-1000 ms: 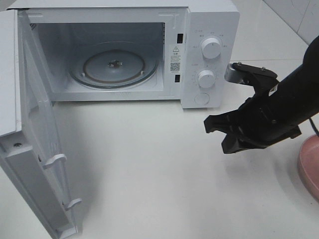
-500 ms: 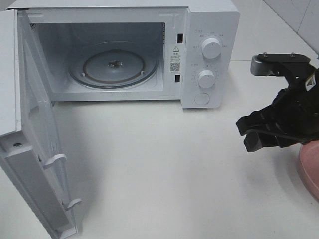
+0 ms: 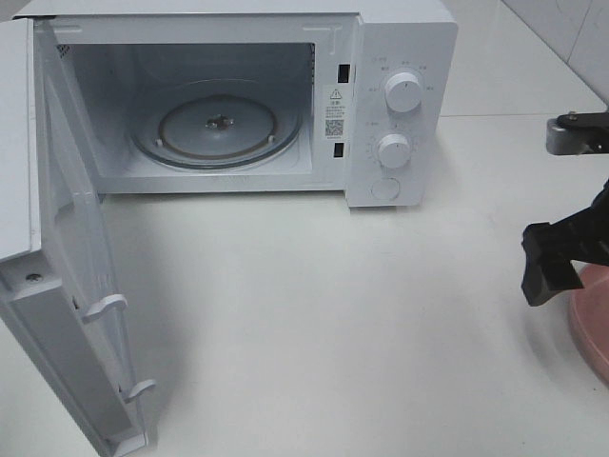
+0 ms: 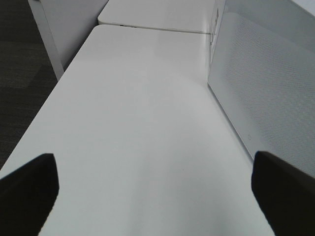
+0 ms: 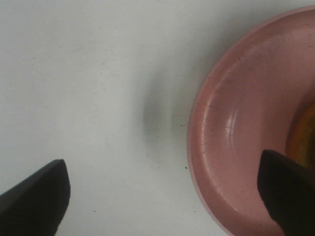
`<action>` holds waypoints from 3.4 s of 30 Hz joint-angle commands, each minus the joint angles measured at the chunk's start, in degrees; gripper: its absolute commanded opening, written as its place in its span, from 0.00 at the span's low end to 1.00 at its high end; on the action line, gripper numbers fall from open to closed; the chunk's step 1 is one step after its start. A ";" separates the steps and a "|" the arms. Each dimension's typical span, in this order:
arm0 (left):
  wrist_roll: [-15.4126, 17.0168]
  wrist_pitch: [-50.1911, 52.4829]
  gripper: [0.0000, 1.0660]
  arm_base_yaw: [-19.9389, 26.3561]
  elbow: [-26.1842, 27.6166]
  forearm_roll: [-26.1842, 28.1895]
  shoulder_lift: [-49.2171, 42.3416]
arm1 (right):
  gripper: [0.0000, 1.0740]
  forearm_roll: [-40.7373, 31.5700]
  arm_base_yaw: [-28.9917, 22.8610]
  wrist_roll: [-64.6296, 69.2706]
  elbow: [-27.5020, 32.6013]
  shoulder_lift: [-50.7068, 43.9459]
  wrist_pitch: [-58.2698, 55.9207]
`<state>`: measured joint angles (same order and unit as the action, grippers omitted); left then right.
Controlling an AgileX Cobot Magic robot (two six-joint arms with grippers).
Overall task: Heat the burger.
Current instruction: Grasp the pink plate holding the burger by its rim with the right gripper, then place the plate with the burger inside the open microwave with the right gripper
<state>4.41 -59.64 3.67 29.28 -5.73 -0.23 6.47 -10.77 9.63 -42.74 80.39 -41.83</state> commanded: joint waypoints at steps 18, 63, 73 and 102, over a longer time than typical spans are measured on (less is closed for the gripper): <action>0.00 0.17 0.94 0.11 -0.29 -0.06 -1.09 | 0.85 2.58 4.87 1.09 -0.11 12.32 7.62; 0.00 0.17 0.94 0.11 -0.29 -0.06 -1.09 | 0.05 5.33 7.56 -0.34 -0.11 23.66 10.60; 0.00 0.17 0.94 0.11 -0.29 -0.06 -1.09 | 0.00 5.44 6.99 1.78 -0.11 23.49 8.02; 0.00 0.17 0.94 0.11 -0.29 -0.06 -1.09 | 0.00 29.16 -9.22 31.57 3.90 17.65 -2.18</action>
<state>4.41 -59.64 3.67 29.28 -5.79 -0.29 32.14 -19.31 40.05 -39.13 99.18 -40.34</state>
